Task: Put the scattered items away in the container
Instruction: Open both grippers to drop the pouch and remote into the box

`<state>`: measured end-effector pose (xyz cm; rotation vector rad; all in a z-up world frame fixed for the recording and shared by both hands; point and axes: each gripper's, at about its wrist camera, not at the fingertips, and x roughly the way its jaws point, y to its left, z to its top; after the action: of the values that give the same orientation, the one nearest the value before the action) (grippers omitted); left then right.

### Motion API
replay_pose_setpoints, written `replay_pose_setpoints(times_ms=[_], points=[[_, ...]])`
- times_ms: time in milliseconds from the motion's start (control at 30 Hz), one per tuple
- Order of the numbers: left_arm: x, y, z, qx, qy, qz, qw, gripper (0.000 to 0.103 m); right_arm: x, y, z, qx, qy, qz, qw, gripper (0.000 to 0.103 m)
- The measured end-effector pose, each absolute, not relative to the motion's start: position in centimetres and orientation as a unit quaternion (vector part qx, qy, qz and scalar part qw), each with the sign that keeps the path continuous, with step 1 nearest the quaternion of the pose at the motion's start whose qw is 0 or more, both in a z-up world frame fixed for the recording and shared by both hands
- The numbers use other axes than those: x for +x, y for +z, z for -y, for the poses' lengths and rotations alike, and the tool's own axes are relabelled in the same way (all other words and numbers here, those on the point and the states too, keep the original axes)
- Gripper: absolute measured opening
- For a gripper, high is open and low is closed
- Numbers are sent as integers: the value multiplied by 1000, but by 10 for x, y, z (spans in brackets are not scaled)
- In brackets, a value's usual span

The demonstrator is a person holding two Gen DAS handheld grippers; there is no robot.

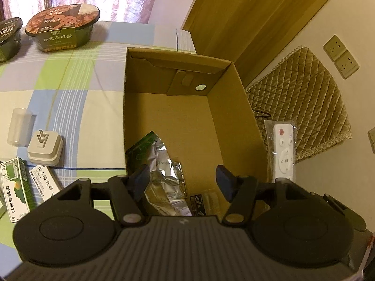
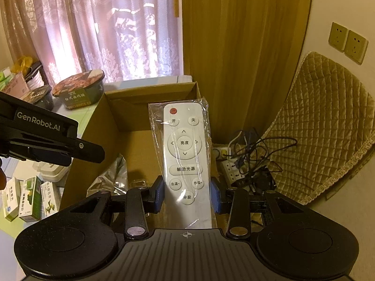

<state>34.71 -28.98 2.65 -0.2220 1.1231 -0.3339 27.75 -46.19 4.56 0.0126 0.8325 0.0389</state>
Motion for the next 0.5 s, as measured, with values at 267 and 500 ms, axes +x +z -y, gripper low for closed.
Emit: replay_pose_setpoints(times_ms=[267,500], points=[[345,31,280,-94,-160,-523,832,57,278,45,456,2,27,-406,914,42],[344,33,276,-86,-162,-521,833,57,284,43,451,1,30,-412,911,42]])
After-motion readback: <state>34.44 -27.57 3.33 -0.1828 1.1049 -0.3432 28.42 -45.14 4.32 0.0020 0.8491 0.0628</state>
